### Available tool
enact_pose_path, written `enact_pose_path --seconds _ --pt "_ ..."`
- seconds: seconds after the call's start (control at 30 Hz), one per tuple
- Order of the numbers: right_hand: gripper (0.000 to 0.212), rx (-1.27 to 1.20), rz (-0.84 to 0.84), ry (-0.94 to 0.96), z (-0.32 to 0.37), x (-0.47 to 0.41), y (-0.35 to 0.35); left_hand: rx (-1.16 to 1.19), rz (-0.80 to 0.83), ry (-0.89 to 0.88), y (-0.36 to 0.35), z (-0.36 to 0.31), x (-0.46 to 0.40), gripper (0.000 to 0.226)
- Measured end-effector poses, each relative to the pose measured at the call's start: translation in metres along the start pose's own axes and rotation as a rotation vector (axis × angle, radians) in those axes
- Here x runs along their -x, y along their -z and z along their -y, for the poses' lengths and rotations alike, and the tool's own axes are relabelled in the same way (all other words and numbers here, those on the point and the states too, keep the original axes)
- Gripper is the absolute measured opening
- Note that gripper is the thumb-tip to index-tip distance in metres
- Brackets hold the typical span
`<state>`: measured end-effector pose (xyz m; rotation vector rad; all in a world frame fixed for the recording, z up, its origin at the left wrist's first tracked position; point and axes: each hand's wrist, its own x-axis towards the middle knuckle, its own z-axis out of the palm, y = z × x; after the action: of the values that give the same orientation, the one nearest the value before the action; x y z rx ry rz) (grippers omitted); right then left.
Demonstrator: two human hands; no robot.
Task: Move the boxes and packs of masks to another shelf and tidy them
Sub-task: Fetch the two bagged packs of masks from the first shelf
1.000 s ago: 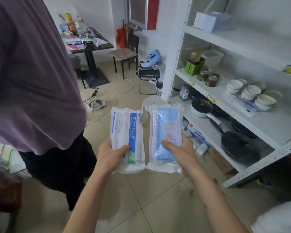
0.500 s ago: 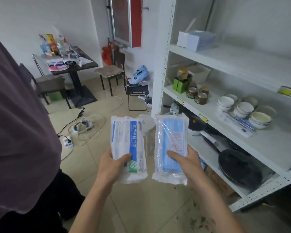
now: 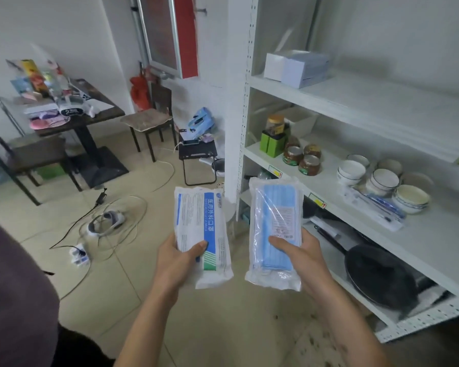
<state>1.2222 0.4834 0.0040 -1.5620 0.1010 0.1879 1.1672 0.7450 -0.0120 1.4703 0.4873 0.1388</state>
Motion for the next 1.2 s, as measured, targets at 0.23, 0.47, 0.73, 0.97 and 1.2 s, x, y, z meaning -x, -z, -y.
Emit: enact_pose_path --seconds 0.23,0.47,0.73,0.97,1.2 --pt "0.034 -0.053 -0.038 0.001 0.013 -0.069 0.011 0.0 0.071 0.018 -0.043 -0.017 -0.081 0.034" --pt "0.043 -0.064 0.011 0.006 0.032 -0.157 0.02 0.0 0.09 0.006 -0.08 -0.04 -0.153 0.034" --pt "0.038 -0.093 0.037 -0.023 0.043 -0.248 -0.004 0.04 0.098 0.076 -0.096 -0.059 -0.24 0.032" --pt "0.041 -0.133 -0.068 0.002 0.057 -0.323 -0.021 0.012 0.163 0.067 -0.11 -0.083 -0.326 0.034" --pt "0.044 -0.179 -0.19 0.04 0.066 -0.377 -0.005 -0.026 0.294 0.076 -0.163 -0.103 -0.39 0.033"
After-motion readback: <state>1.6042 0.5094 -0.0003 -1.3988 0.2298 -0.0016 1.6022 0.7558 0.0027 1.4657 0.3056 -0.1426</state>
